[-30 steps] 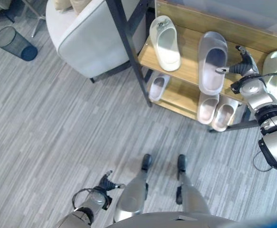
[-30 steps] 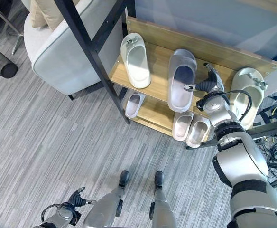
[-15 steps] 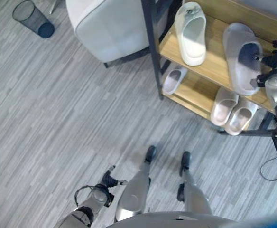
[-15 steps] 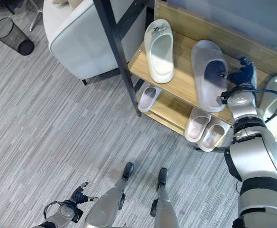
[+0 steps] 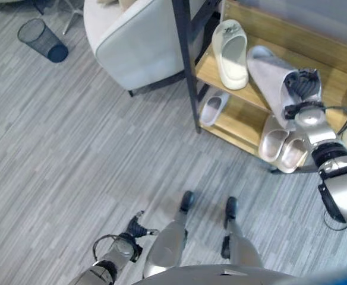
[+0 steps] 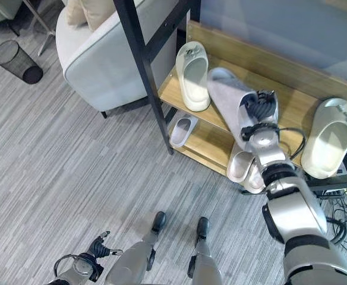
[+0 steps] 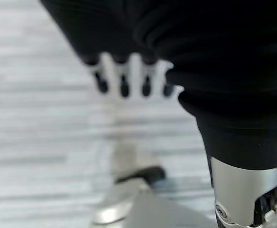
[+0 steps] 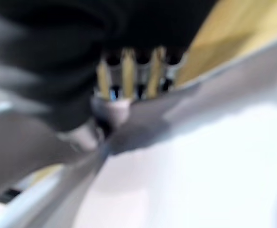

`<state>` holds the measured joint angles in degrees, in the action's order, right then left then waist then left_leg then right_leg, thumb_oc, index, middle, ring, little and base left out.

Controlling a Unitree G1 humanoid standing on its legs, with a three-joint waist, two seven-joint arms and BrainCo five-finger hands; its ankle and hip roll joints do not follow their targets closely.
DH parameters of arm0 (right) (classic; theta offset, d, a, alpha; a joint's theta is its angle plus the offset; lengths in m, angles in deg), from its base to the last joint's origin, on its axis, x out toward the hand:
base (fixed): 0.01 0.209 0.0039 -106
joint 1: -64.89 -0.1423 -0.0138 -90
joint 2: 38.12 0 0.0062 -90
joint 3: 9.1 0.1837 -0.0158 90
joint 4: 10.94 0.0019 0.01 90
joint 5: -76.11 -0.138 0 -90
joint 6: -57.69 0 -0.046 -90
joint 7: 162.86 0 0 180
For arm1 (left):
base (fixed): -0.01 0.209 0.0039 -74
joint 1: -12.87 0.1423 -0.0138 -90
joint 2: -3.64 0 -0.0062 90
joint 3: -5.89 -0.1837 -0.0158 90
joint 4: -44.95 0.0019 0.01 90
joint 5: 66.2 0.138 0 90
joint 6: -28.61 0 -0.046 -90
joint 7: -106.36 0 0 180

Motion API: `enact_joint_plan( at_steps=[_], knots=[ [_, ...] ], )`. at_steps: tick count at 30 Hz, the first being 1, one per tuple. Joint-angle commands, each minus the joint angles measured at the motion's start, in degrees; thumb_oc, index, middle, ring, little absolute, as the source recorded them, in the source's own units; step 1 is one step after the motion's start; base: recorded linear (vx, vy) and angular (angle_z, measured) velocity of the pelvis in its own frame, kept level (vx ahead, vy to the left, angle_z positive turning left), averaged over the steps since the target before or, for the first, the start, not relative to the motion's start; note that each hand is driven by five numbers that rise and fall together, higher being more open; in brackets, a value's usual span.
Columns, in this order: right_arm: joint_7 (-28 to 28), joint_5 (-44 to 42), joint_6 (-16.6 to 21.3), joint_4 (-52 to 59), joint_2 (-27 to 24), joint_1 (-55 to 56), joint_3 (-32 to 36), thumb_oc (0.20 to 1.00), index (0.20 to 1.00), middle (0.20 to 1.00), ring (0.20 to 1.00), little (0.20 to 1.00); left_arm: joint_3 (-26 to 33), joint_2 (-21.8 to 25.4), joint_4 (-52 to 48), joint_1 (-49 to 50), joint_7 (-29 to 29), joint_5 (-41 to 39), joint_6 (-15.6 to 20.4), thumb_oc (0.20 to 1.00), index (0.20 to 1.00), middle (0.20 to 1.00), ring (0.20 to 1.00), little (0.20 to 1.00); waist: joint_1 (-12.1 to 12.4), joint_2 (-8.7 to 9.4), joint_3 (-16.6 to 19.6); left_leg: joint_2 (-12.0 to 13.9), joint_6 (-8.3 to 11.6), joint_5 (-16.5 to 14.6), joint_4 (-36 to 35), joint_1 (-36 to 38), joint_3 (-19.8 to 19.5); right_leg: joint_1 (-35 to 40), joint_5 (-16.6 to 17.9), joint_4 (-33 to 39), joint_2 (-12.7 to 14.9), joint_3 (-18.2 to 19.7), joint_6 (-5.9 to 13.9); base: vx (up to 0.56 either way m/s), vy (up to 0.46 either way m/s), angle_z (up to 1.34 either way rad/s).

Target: Arrange the slippers neatly on the shoe rack.

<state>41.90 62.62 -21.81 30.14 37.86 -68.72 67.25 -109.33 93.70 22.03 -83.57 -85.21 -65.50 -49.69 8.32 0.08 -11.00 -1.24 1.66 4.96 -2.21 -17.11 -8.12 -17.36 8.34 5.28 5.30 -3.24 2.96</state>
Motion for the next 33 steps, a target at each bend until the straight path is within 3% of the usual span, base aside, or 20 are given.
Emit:
enact_joint_plan(
  at_steps=[1,5,7,10,11,13,16,17,20,23,27,32,33],
  knots=[
    [3.7,3.0,2.5,0.6,-0.8,1.6,2.6,0.2,0.2,0.2,0.2,0.2,1.4,-1.1,2.2,-0.3,-0.1,0.9,-0.1,1.0,1.0,1.0,1.0,1.0,-0.5,1.13,-0.6,-0.1,1.19,-4.3,1.6,-0.5,0.0,6.8,-6.5,-0.6,4.4,0.8,5.77,-0.05,-0.083,-0.29],
    [3.2,0.0,3.9,7.0,6.4,12.3,8.7,0.2,0.2,0.2,0.2,0.2,3.5,-0.2,-0.7,2.7,2.4,-0.7,-0.3,1.0,1.0,1.0,1.0,1.0,-1.9,0.58,0.5,0.6,0.77,-5.4,2.3,2.5,1.0,9.1,-7.7,-1.2,4.0,1.2,5.26,-0.03,-0.087,-0.2],
    [-0.5,1.0,3.9,13.6,10.5,19.1,7.2,0.2,0.2,0.2,0.2,0.2,6.3,0.6,0.6,4.1,3.4,-0.6,-1.1,1.0,1.0,1.0,1.0,1.0,-3.5,-0.06,2.2,1.6,1.05,-5.1,1.5,6.4,1.3,11.8,-10.2,-3.6,3.7,1.2,4.35,-0.07,-0.168,-0.11],
    [-6.9,2.5,3.7,19.4,10.8,29.4,4.9,0.2,0.2,0.2,0.2,0.2,11.8,2.9,-1.6,7.7,4.0,-3.3,-0.7,1.0,1.0,1.0,1.0,1.0,-4.4,-0.61,3.1,3.7,2.5,-4.8,2.0,10.4,0.1,15.2,-13.9,-7.6,2.1,0.6,2.83,-0.03,-0.235,0.11],
    [-9.2,3.6,3.4,22.7,11.1,34.6,3.1,0.2,0.2,0.2,0.2,0.2,12.3,1.7,-2.5,4.6,3.1,-6.0,-1.5,1.0,1.0,1.0,1.0,1.0,-5.5,-0.22,3.5,4.6,3.1,-5.1,2.9,11.7,-0.4,16.8,-15.4,-8.7,1.2,0.1,2.25,-0.05,-0.406,0.17],
    [-9.9,3.0,2.9,22.0,11.9,40.4,4.3,0.2,0.2,0.2,0.2,0.2,13.9,0.7,-3.9,4.5,2.6,-9.6,-1.6,1.0,1.0,1.0,1.0,1.0,-6.1,0.76,1.7,4.9,5.8,-4.0,12.9,8.4,-0.3,20.1,-17.4,-10.0,0.5,-2.2,0.28,-0.08,-0.284,0.48],
    [-10.9,1.3,2.9,22.3,12.9,43.7,3.6,0.2,0.2,0.2,0.2,0.2,13.6,-1.0,-3.1,4.4,1.9,-9.0,-1.7,1.0,1.0,1.0,1.0,1.0,-7.0,0.99,0.8,6.6,5.13,-2.8,15.9,4.4,4.7,22.2,-18.8,-10.0,0.7,-4.0,-0.62,-0.01,-0.005,0.74],
    [-11.5,0.1,2.8,21.8,13.2,43.4,2.4,0.2,0.2,0.2,0.2,0.2,13.8,-1.8,-0.7,4.6,1.7,-9.0,-2.1,1.0,1.0,1.0,1.0,1.0,-6.7,0.44,1.2,6.9,4.27,-1.0,12.1,2.0,6.0,22.4,-18.9,-9.6,0.6,-4.1,-0.3,0.07,0.073,0.08],
    [-11.3,-0.5,2.3,21.7,13.1,41.4,0.7,0.2,0.2,0.2,0.2,0.2,14.4,-2.2,1.0,6.1,1.7,-10.2,-2.1,1.0,1.0,1.0,1.0,1.0,-4.7,-0.11,0.6,6.0,4.58,0.2,6.4,-1.3,5.4,23.5,-19.7,-9.4,0.8,-2.4,0.44,0.22,0.183,-0.41],
    [-12.8,-0.1,1.7,20.1,13.8,41.7,-0.5,0.2,0.2,0.2,0.2,0.2,16.2,-2.9,7.3,8.4,1.5,-7.0,-3.3,1.0,1.0,1.0,1.0,1.0,-4.3,-0.6,2.4,5.5,3.92,1.9,5.3,0.1,5.6,25.9,-19.3,-8.7,2.5,-0.5,1.98,0.39,0.308,-0.14],
    [-15.3,-0.3,1.5,20.9,14.2,42.6,-2.4,0.2,0.2,0.2,0.2,0.2,17.7,-1.8,9.4,9.5,1.0,-3.7,-3.3,1.0,1.0,1.0,1.0,1.0,-3.8,0.99,4.7,3.5,1.71,-1.0,7.1,1.3,8.5,24.4,-15.9,-7.4,6.7,2.4,4.17,0.29,0.299,-0.34],
    [-15.5,-0.3,1.5,19.8,14.4,41.5,-2.8,0.2,0.2,0.2,0.2,0.2,16.9,2.1,2.0,2.9,-1.7,-4.9,-1.7,1.0,1.0,1.0,1.0,1.0,-3.9,2.86,5.5,1.5,-0.25,-4.9,9.3,0.0,10.3,20.9,-11.9,-7.0,9.6,3.5,6.24,0.13,0.204,-0.37],
    [-15.6,0.1,1.6,19.8,14.4,41.8,-2.7,0.2,0.2,0.2,0.2,0.2,16.3,3.3,-1.8,2.2,-2.2,-4.4,-1.4,1.0,1.0,1.0,1.0,1.0,-4.0,3.33,5.4,0.8,-1.19,-6.1,9.5,0.7,10.2,19.5,-10.3,-10.4,10.3,3.1,6.47,0.15,0.279,-0.02]
  ],
)
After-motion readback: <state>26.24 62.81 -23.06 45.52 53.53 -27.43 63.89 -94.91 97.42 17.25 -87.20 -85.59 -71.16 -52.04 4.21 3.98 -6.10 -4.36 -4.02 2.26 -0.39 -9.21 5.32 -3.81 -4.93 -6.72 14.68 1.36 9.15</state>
